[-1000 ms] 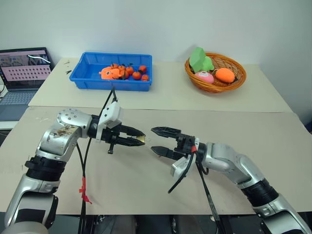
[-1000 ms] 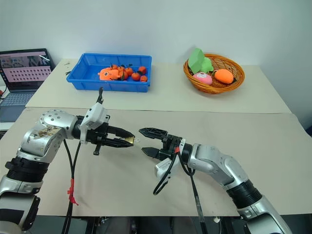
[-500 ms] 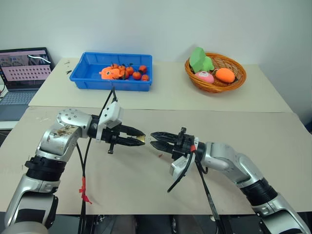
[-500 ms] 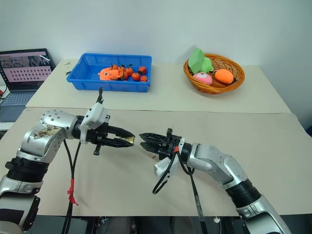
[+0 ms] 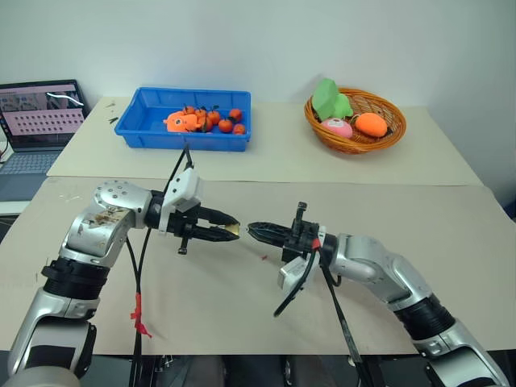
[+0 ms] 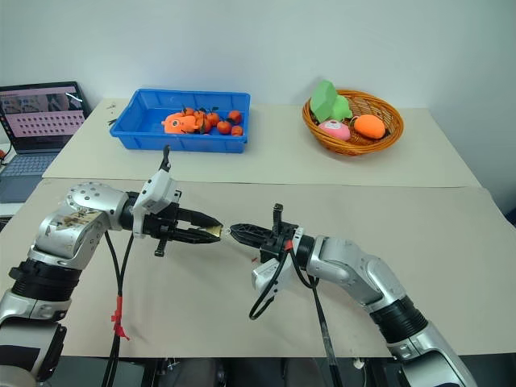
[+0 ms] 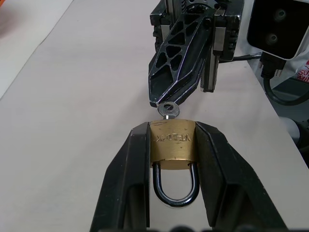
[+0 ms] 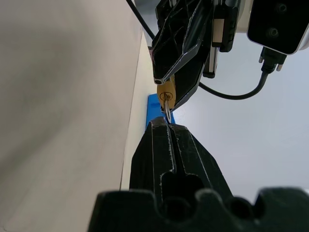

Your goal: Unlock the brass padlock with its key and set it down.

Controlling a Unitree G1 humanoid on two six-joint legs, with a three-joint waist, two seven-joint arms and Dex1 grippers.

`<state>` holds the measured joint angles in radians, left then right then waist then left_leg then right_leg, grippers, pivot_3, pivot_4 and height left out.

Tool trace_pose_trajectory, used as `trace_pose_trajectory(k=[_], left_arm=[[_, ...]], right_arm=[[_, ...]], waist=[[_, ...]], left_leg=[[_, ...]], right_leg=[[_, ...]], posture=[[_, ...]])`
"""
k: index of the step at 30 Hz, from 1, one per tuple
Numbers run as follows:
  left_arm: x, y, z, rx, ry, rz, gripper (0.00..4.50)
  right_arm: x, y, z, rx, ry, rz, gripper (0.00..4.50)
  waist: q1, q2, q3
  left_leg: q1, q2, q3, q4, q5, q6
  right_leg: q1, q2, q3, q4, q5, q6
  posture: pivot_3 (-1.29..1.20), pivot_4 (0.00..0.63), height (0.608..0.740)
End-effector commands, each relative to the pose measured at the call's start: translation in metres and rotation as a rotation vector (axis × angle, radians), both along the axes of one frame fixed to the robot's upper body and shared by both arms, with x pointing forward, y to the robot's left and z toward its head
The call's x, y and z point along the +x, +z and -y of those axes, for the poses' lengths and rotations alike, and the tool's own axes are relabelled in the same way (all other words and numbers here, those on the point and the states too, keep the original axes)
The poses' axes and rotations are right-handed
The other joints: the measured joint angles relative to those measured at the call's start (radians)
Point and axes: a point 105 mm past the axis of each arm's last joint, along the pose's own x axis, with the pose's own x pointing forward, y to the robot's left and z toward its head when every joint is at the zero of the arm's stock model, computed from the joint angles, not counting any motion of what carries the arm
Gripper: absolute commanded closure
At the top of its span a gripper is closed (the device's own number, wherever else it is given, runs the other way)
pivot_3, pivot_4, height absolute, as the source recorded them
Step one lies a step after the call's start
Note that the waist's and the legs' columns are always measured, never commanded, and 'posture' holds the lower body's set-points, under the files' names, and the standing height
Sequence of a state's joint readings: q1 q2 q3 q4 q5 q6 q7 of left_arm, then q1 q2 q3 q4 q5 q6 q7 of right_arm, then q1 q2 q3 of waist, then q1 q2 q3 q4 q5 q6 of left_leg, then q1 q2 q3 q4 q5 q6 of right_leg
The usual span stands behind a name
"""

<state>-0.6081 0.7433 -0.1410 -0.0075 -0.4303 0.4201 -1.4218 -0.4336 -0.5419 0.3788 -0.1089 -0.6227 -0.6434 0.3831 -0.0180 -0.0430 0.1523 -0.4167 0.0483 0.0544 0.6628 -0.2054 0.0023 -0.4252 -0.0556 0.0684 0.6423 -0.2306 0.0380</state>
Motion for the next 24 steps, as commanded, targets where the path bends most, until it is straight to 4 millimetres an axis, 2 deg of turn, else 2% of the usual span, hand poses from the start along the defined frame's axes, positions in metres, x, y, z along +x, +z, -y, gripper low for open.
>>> trace_pose_trajectory(k=[1, 8, 13, 17, 22, 24], left_arm=[[0.002, 0.01, 0.002, -0.015, 0.002, 0.047, 3.67], [0.002, 0.009, 0.001, -0.018, 0.007, 0.042, 3.67], [0.002, 0.009, 0.001, -0.02, 0.013, 0.042, 3.67], [0.002, 0.009, 0.001, -0.023, 0.017, 0.042, 3.67], [0.002, 0.01, 0.001, -0.022, 0.02, 0.043, 3.67], [0.001, 0.009, 0.001, -0.021, 0.02, 0.042, 3.67]], right_arm=[[-0.008, 0.016, -0.007, 0.035, 0.047, -0.056, 4.43], [-0.009, 0.02, -0.01, 0.037, 0.047, -0.323, 4.43], [-0.012, 0.026, -0.013, 0.031, 0.059, -0.44, 4.43], [-0.016, 0.026, -0.016, 0.04, 0.081, -0.628, 4.43], [-0.01, 0.032, -0.016, 0.075, 0.051, -0.676, 4.43], [0.003, 0.024, -0.006, 0.04, -0.026, -0.618, 4.43]], waist=[[0.0, 0.0, 0.0], [0.0, 0.0, 0.0], [0.001, 0.0, 0.0], [0.002, 0.0, 0.0], [0.003, 0.0, 0.0], [0.003, 0.0, 0.0]], left_leg=[[0.0, 0.0, 0.0, 0.0, 0.0, 0.0], [0.001, 0.0, 0.0, 0.0, 0.0, 0.0], [0.001, 0.0, 0.0, 0.0, 0.0, 0.0], [0.001, 0.0, 0.0, 0.0, 0.0, 0.0], [0.001, 0.0, 0.0, 0.0, 0.0, 0.0], [0.001, 0.0, 0.0, 0.0, 0.0, 0.0]], right_leg=[[0.0, 0.0, 0.0, 0.0, 0.0, 0.0], [0.001, 0.0, 0.0, 0.0, 0.0, 0.0], [0.001, 0.0, 0.0, 0.0, 0.0, 0.0], [0.001, 0.0, 0.0, 0.001, 0.0, 0.0], [0.001, 0.0, 0.0, 0.001, 0.0, 0.0], [0.0, 0.0, 0.0, 0.001, 0.0, 0.0]], posture=[[0.0, 0.15, 0.74], [0.0, 0.15, 0.74], [0.0, 0.15, 0.74], [0.0, 0.15, 0.74], [0.0, 0.15, 0.74], [0.0, 0.15, 0.74]])
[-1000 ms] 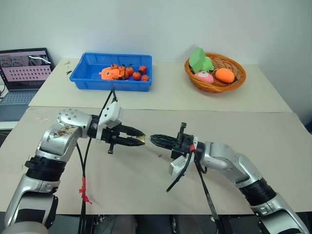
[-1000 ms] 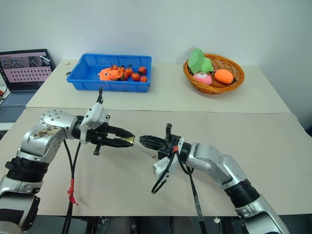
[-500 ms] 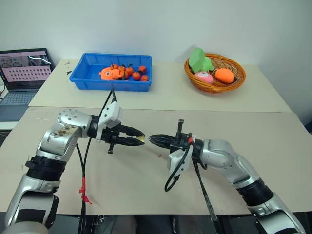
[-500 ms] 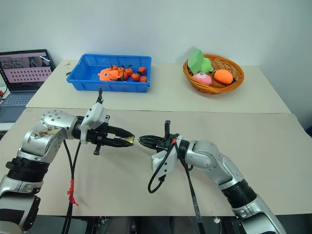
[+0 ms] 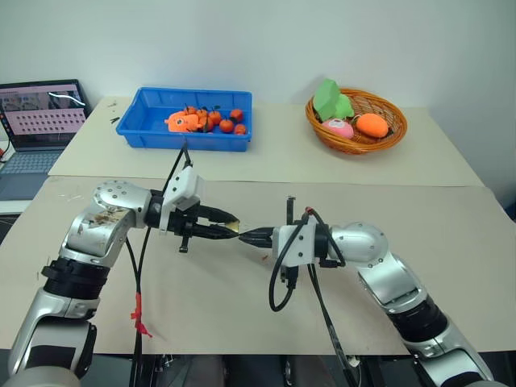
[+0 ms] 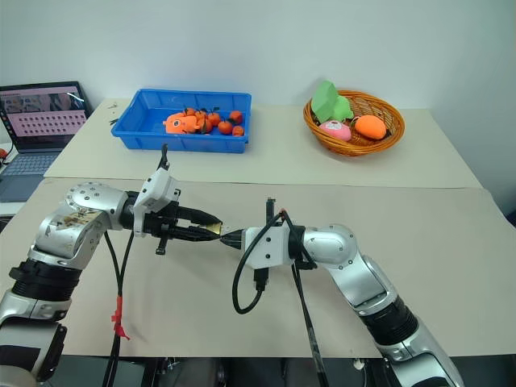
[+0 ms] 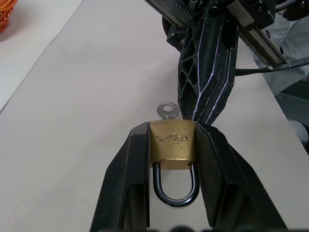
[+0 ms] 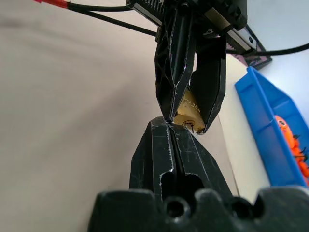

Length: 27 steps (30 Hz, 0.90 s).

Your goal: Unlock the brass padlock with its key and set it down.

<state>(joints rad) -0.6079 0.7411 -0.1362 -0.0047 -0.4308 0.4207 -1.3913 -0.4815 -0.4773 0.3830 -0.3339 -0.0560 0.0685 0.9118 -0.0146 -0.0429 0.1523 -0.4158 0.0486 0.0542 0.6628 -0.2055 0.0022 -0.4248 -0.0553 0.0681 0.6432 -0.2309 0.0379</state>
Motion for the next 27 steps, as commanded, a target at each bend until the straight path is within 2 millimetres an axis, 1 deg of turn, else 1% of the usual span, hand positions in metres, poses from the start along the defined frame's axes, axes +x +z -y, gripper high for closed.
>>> trace_pose_trajectory(k=[1, 4, 6, 7, 9, 10, 11, 14, 15, 19, 23, 27], left_arm=[[-0.003, 0.008, 0.001, -0.012, -0.011, 0.031, 3.67], [-0.003, 0.008, 0.001, -0.011, -0.011, 0.03, 3.67], [-0.004, 0.008, 0.001, -0.012, -0.01, 0.028, 3.67], [-0.004, 0.008, 0.0, -0.012, -0.009, 0.028, 3.67], [-0.004, 0.008, 0.0, -0.011, -0.007, 0.028, 3.67], [-0.004, 0.008, 0.0, -0.01, -0.006, 0.028, 3.67], [-0.004, 0.008, 0.0, -0.01, -0.005, 0.027, 3.67], [-0.003, 0.009, -0.001, -0.008, -0.004, 0.028, 3.67], [-0.003, 0.009, -0.001, -0.007, -0.003, 0.029, 3.67], [-0.003, 0.009, 0.0, -0.006, -0.005, 0.029, 3.67], [-0.003, 0.009, 0.0, -0.007, -0.006, 0.033, 3.67], [-0.002, 0.009, 0.0, -0.007, -0.003, 0.035, 3.67]], right_arm=[[0.012, 0.009, 0.01, -0.031, -0.052, 0.122, 4.43], [0.015, 0.002, 0.018, -0.076, -0.069, 0.165, 4.43], [0.016, -0.001, 0.023, -0.078, -0.091, 0.176, 3.9], [0.016, -0.005, 0.026, -0.088, -0.095, 0.181, 3.73], [0.013, -0.008, 0.027, -0.112, -0.088, 0.256, 3.07], [0.012, -0.009, 0.026, -0.12, -0.082, 0.29, 2.66], [0.01, -0.007, 0.025, -0.118, -0.068, 0.351, 2.4], [0.003, 0.005, 0.018, -0.082, -0.024, 0.519, 2.4], [0.002, 0.008, 0.017, -0.07, -0.017, 0.551, 2.4], [0.007, 0.026, 0.01, -0.001, -0.039, 0.658, 2.4], [0.005, 0.03, 0.003, 0.01, -0.012, 0.687, 2.4], [0.004, 0.031, 0.001, 0.014, 0.0, 0.691, 2.4]], waist=[[0.0, 0.0, 0.0], [0.0, 0.0, 0.0], [0.0, 0.0, 0.0], [0.0, 0.0, 0.0], [0.0, 0.0, 0.0], [0.0, 0.0, 0.0], [0.0, 0.0, 0.0], [-0.004, 0.0, 0.0], [-0.004, 0.0, 0.0], [-0.005, 0.0, 0.0], [-0.001, 0.0, 0.0], [0.0, 0.0, 0.0]], left_leg=[[0.0, 0.0, 0.0, 0.0, 0.0, 0.0], [0.0, 0.0, 0.0, 0.0, 0.0, 0.0], [0.0, 0.0, 0.0, 0.0, 0.0, 0.0], [0.0, 0.0, 0.0, 0.0, 0.0, 0.0], [0.0, 0.0, 0.0, 0.0, 0.0, 0.0], [0.0, 0.0, 0.0, 0.0, 0.0, 0.0], [0.0, 0.0, 0.0, 0.0, 0.0, 0.0], [0.0, 0.0, 0.0, 0.0, 0.0, 0.0], [0.0, 0.0, 0.0, 0.0, 0.0, 0.0], [0.0, 0.0, 0.0, 0.0, 0.0, 0.0], [0.0, 0.0, 0.0, 0.0, 0.0, 0.0], [0.0, 0.0, 0.0, 0.0, 0.0, 0.0]], right_leg=[[0.0, 0.0, 0.0, 0.0, 0.0, 0.0], [0.0, 0.0, 0.0, -0.001, 0.0, 0.0], [0.0, 0.0, 0.0, 0.0, 0.0, 0.0], [0.0, 0.0, 0.0, 0.0, 0.0, 0.0], [0.0, 0.0, 0.0, 0.0, 0.0, 0.0], [0.0, 0.0, 0.0, 0.0, 0.0, 0.0], [0.0, 0.0, 0.0, 0.0, 0.0, 0.0], [-0.001, 0.0, 0.0, 0.0, -0.001, 0.0], [-0.001, 0.0, 0.0, 0.0, -0.001, 0.0], [-0.001, 0.0, 0.0, 0.0, -0.001, 0.0], [-0.001, 0.0, 0.0, 0.0, -0.001, 0.0], [0.0, 0.0, 0.0, 0.0, -0.001, 0.0]], posture=[[0.0, 0.15, 0.74], [0.0, 0.15, 0.74], [0.0, 0.15, 0.74], [0.0, 0.15, 0.74], [0.0, 0.15, 0.74], [0.0, 0.15, 0.74], [0.0, 0.15, 0.74], [0.0, 0.15, 0.74], [0.0, 0.15, 0.74], [0.0, 0.15, 0.74], [0.0, 0.15, 0.74], [0.0, 0.15, 0.74]])
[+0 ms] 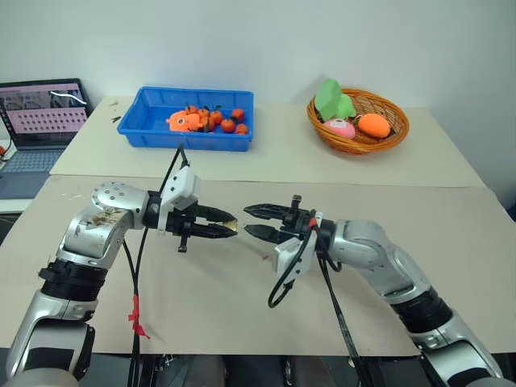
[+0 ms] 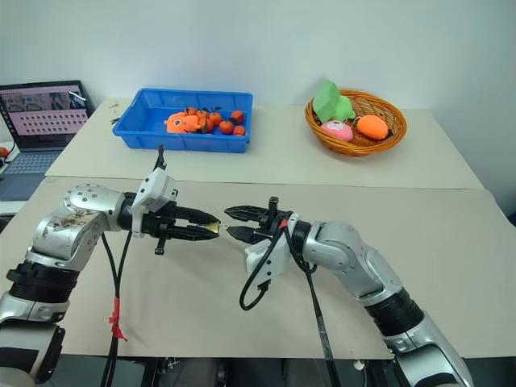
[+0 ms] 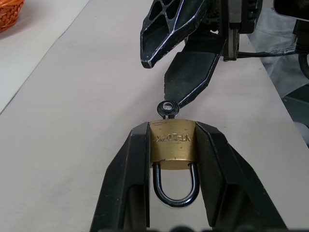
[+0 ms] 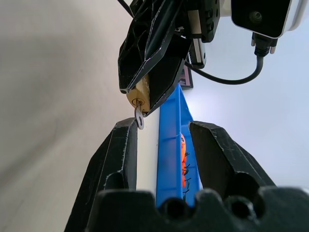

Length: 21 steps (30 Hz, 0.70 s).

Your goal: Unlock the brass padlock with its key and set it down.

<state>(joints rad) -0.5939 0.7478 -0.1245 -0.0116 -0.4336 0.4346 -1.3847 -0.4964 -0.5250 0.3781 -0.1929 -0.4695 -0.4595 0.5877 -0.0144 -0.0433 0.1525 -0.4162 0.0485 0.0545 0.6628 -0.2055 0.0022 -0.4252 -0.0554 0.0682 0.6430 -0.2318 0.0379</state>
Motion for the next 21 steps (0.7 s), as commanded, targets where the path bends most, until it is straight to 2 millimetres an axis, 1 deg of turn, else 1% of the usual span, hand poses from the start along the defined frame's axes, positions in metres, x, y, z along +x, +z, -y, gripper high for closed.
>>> trace_pose_trajectory(k=[1, 8, 13, 21], left_arm=[[-0.002, 0.011, 0.004, -0.006, -0.022, 0.047, 3.67], [-0.002, 0.012, 0.003, -0.008, -0.02, 0.05, 3.67], [-0.002, 0.011, 0.003, -0.008, -0.019, 0.052, 3.67], [-0.002, 0.011, 0.004, -0.005, -0.022, 0.051, 3.67]], right_arm=[[-0.005, 0.019, -0.004, 0.047, 0.04, 0.076, 2.4], [-0.002, 0.006, 0.003, 0.013, 0.028, 0.06, 2.4], [-0.002, 0.008, -0.001, 0.021, 0.035, 0.067, 2.4], [-0.008, 0.01, -0.007, 0.027, 0.059, 0.071, 2.4]], waist=[[-0.001, 0.0, 0.0], [-0.001, 0.0, 0.0], [-0.002, 0.0, 0.0], [-0.003, 0.0, 0.0]], left_leg=[[0.0, 0.0, 0.0, 0.0, 0.0, 0.0], [0.0, 0.0, 0.0, 0.0, 0.0, 0.0], [0.0, 0.0, 0.0, 0.0, 0.0, 0.0], [0.0, 0.0, 0.0, 0.0, 0.0, 0.0]], right_leg=[[0.0, 0.0, 0.0, 0.0, 0.0, 0.0], [0.0, 0.0, 0.0, 0.0, 0.0, 0.0], [0.0, 0.0, 0.0, 0.001, 0.0, 0.0], [0.0, 0.0, 0.0, 0.0, 0.0, 0.0]], posture=[[0.0, 0.15, 0.74], [0.0, 0.15, 0.74], [0.0, 0.15, 0.74], [0.0, 0.15, 0.74]])
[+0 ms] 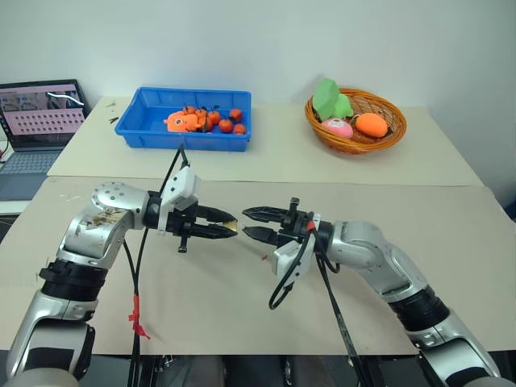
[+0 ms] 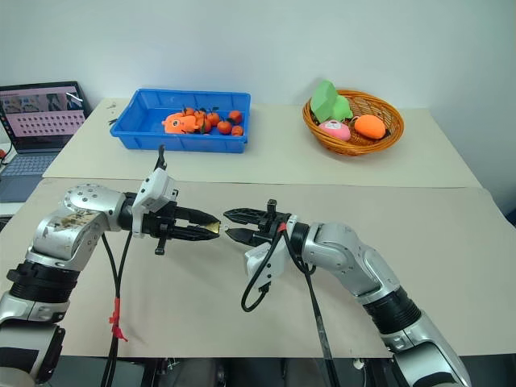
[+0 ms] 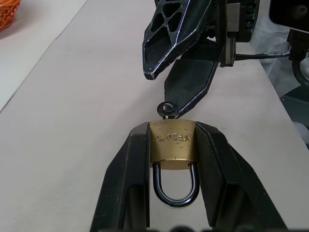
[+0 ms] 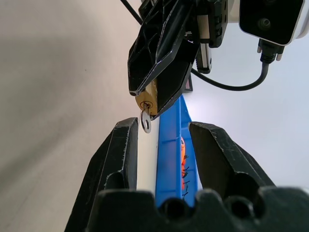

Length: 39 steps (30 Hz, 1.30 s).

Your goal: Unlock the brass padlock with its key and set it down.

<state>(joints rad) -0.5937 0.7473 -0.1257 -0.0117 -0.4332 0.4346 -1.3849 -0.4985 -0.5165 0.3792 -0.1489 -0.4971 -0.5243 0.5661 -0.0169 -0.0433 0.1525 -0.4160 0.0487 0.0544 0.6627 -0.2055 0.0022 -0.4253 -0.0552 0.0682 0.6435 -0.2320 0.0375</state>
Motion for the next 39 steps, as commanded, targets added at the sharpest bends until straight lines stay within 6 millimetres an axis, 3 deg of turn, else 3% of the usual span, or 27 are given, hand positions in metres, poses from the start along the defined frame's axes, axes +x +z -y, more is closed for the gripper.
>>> trace_pose_trajectory(k=[1, 6, 10, 13, 23, 34, 39], left_arm=[[-0.002, 0.011, 0.004, -0.006, -0.021, 0.051, 3.67], [-0.002, 0.011, 0.004, -0.006, -0.02, 0.051, 3.67], [-0.001, 0.011, 0.004, -0.006, -0.019, 0.052, 3.67], [-0.001, 0.012, 0.004, -0.007, -0.018, 0.052, 3.67], [-0.001, 0.012, 0.004, -0.008, -0.016, 0.052, 3.67], [0.0, 0.011, 0.004, -0.01, -0.006, 0.052, 3.67], [-0.001, 0.011, 0.004, -0.014, -0.003, 0.052, 3.67]], right_arm=[[-0.008, 0.015, -0.006, 0.037, 0.04, 0.048, 2.4], [-0.009, 0.015, -0.006, 0.04, 0.04, 0.044, 2.4], [-0.009, 0.015, -0.006, 0.043, 0.039, 0.039, 3.36], [-0.009, 0.016, -0.006, 0.043, 0.04, 0.038, 4.48], [-0.009, 0.015, -0.007, 0.039, 0.039, 0.001, 4.48], [-0.012, 0.002, -0.007, 0.004, 0.056, -0.461, 4.48], [-0.014, 0.004, -0.008, -0.001, 0.063, -0.539, 4.48]], waist=[[0.0, 0.0, 0.0], [0.0, 0.0, 0.0], [0.0, 0.0, 0.0], [0.0, 0.0, 0.0], [0.0, 0.0, 0.0], [0.0, 0.0, 0.0], [0.001, 0.0, 0.0]], left_leg=[[0.0, 0.0, 0.0, 0.0, 0.0, 0.0], [0.0, 0.0, 0.0, 0.0, 0.0, 0.0], [0.0, 0.0, 0.0, 0.0, 0.0, 0.0], [0.0, 0.0, 0.0, 0.0, 0.0, 0.0], [0.0, 0.0, 0.0, 0.0, 0.0, 0.0], [0.0, 0.0, 0.0, 0.0, 0.0, 0.0], [0.0, 0.0, 0.0, 0.0, 0.0, 0.0]], right_leg=[[0.0, 0.0, 0.0, 0.0, 0.0, 0.0], [0.0, 0.0, 0.0, 0.0, 0.0, 0.0], [0.0, 0.0, 0.0, 0.0, 0.0, 0.0], [0.0, 0.0, 0.0, 0.0, 0.0, 0.0], [0.0, 0.0, 0.0, 0.0, 0.0, 0.0], [0.0, 0.0, 0.0, 0.0, 0.0, 0.0], [0.0, 0.0, 0.0, 0.0, 0.0, 0.0]], posture=[[0.0, 0.15, 0.74], [0.0, 0.15, 0.74], [0.0, 0.15, 0.74], [0.0, 0.15, 0.74], [0.0, 0.15, 0.74], [0.0, 0.15, 0.74], [0.0, 0.15, 0.74]])
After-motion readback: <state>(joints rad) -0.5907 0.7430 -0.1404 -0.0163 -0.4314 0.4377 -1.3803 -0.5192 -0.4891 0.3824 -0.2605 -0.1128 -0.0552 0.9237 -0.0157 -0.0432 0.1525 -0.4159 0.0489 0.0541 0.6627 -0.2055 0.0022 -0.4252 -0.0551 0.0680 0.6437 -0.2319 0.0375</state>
